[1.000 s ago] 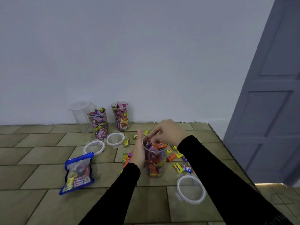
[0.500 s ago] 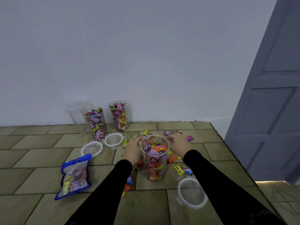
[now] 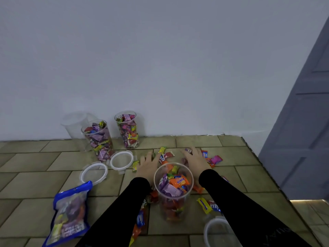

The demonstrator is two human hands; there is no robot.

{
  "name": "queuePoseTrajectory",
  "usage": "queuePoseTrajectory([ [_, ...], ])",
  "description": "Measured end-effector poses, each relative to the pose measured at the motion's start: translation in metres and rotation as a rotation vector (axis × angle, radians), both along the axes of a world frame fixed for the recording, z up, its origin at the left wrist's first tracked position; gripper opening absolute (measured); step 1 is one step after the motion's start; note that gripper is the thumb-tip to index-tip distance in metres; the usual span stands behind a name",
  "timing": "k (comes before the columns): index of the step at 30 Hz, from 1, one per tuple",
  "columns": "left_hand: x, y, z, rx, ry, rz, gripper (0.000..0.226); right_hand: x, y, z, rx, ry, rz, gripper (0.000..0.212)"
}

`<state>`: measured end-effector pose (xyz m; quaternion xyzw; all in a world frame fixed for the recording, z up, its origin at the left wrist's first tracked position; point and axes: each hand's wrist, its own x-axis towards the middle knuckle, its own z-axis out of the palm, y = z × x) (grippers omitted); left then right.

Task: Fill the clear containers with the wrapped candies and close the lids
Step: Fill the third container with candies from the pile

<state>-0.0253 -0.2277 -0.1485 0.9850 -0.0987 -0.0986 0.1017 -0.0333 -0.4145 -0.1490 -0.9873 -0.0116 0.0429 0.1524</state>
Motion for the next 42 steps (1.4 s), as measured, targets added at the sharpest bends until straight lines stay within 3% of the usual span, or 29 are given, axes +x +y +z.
queuePoseTrajectory([
  [5,0.03,-0.014,-0.006,-0.036,0.007,-0.042,0.067,0.031,0.001,0.002,0.036,0.13,0.011,0.07],
  [10,0.048,-0.027,-0.008,-0.112,0.007,-0.061,0.049,0.044,0.009,-0.002,-0.008,0.105,0.029,0.041],
  [14,0.051,-0.031,-0.012,-0.195,-0.027,-0.055,0.035,0.042,0.013,-0.004,-0.01,0.053,-0.015,0.032],
  [19,0.049,-0.033,-0.008,-0.204,0.021,-0.035,0.031,0.039,0.02,-0.002,0.037,0.06,-0.067,0.033],
  [28,0.041,-0.034,-0.003,-0.17,0.103,-0.001,0.024,0.021,0.02,0.007,0.123,0.089,0.021,0.036],
  [32,0.034,-0.032,-0.001,-0.15,0.098,-0.005,0.025,0.023,0.017,0.012,0.231,0.099,-0.063,0.035],
  [37,0.028,-0.029,0.004,-0.227,0.078,0.01,0.027,0.016,0.012,0.027,0.477,0.086,-0.138,0.05],
  [42,0.019,-0.028,0.016,-0.412,-0.001,0.056,0.021,0.01,0.011,0.04,0.589,-0.1,-0.163,0.031],
])
